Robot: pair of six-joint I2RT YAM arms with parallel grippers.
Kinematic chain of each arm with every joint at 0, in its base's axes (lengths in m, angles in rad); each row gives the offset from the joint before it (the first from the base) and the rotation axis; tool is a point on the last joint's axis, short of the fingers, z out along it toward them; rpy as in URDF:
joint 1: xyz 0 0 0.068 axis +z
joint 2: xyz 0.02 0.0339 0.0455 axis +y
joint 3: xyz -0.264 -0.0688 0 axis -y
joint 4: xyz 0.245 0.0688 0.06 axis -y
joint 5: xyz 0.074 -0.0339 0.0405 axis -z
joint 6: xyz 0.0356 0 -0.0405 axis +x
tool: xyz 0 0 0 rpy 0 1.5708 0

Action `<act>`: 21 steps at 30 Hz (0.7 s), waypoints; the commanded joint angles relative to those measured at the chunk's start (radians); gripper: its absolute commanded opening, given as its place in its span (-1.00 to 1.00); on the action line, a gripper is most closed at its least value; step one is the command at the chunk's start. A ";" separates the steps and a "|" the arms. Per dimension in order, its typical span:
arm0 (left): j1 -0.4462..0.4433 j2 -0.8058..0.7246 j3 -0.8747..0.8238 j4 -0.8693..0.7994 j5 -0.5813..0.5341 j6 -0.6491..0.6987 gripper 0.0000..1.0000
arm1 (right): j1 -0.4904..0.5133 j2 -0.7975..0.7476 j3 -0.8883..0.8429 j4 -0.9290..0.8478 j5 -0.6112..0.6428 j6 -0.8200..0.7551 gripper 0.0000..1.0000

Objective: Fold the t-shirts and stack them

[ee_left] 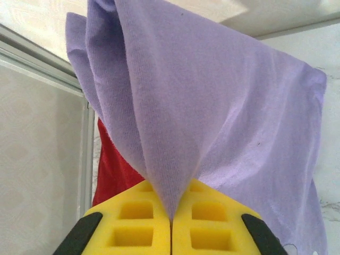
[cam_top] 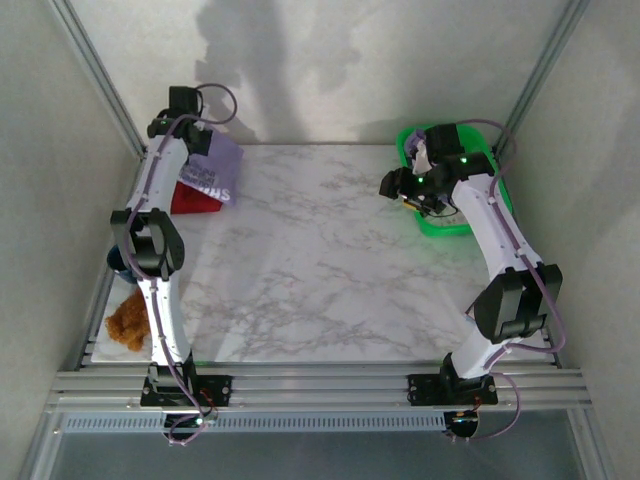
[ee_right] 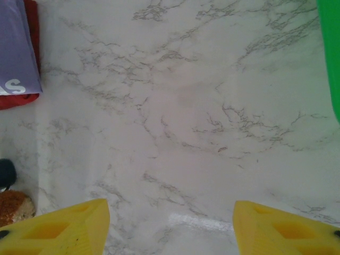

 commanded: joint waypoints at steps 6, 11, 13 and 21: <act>0.065 -0.033 0.011 0.033 0.034 0.004 -1.00 | -0.003 0.014 0.045 -0.027 0.004 -0.001 0.26; 0.101 -0.006 -0.017 0.053 0.054 0.000 -1.00 | -0.001 0.022 0.064 -0.037 0.004 -0.005 0.26; 0.115 0.001 -0.031 0.061 0.079 -0.003 -1.00 | -0.001 0.027 0.071 -0.039 0.002 -0.004 0.26; 0.174 0.080 -0.074 0.119 0.106 0.001 -1.00 | 0.007 0.051 0.099 -0.067 0.001 -0.012 0.26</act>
